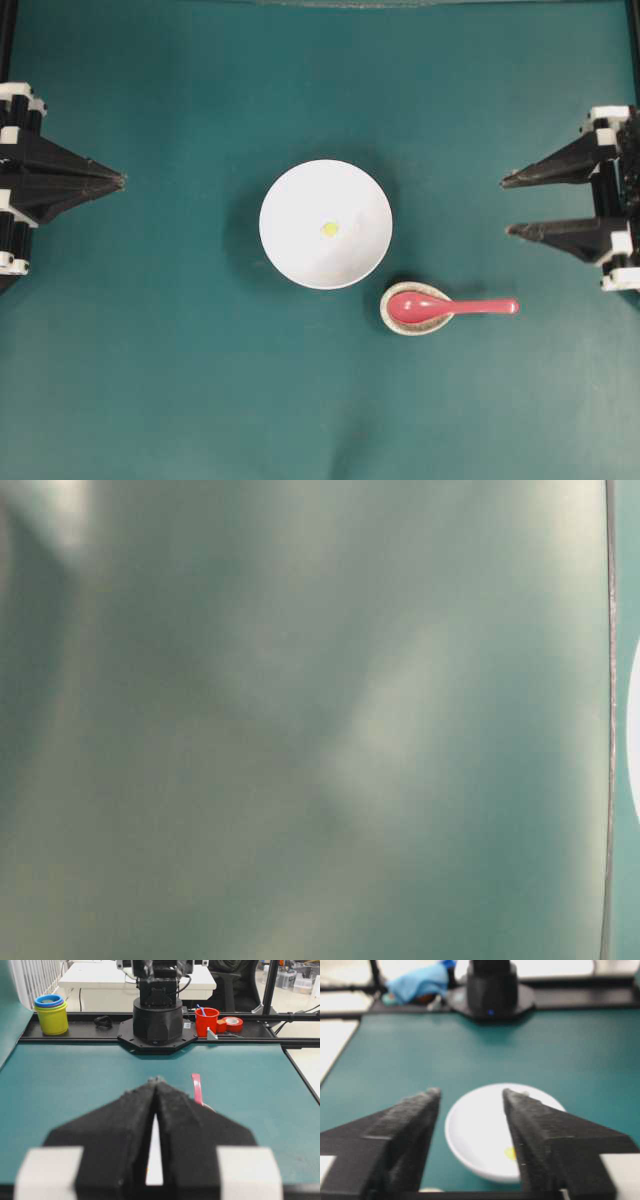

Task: Scoop the yellow hexagonal prism block from the bowl with a spoon using the right arm.
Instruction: 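Move the right gripper toward the pink spoon on the spoon rest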

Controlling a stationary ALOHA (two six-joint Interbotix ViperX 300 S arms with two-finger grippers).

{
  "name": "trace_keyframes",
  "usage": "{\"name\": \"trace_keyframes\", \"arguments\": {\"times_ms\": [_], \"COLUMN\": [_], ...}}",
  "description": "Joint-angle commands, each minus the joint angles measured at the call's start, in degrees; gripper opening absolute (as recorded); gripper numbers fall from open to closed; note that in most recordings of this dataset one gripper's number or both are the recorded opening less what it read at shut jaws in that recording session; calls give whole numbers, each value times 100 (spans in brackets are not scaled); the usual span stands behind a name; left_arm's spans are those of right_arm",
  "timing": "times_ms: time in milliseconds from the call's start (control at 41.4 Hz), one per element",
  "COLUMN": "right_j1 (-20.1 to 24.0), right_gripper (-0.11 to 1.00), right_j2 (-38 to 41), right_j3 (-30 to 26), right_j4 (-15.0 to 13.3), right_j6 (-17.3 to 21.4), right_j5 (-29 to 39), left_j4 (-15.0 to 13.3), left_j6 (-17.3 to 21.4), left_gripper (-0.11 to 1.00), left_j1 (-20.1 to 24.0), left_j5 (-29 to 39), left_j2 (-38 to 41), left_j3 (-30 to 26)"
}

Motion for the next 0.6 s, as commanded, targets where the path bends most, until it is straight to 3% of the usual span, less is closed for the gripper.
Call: {"name": "trace_keyframes", "arguments": {"times_ms": [0, 242, 580], "right_j1": [35, 246, 800], "right_gripper": [60, 58, 58], "right_j2": [123, 677, 1793], "right_j3": [-35, 185, 853], "right_j4": [9, 18, 422], "right_j6": [18, 18, 18], "right_j5": [-26, -545, -2399], "left_j4": [18, 18, 18], "left_j6": [-26, -18, 0], "left_gripper": [0, 0, 0], "left_j1": [9, 9, 9], "left_j5": [-18, -18, 35], "left_j2": [26, -79, -62], "left_j3": [-88, -105, -105]}}
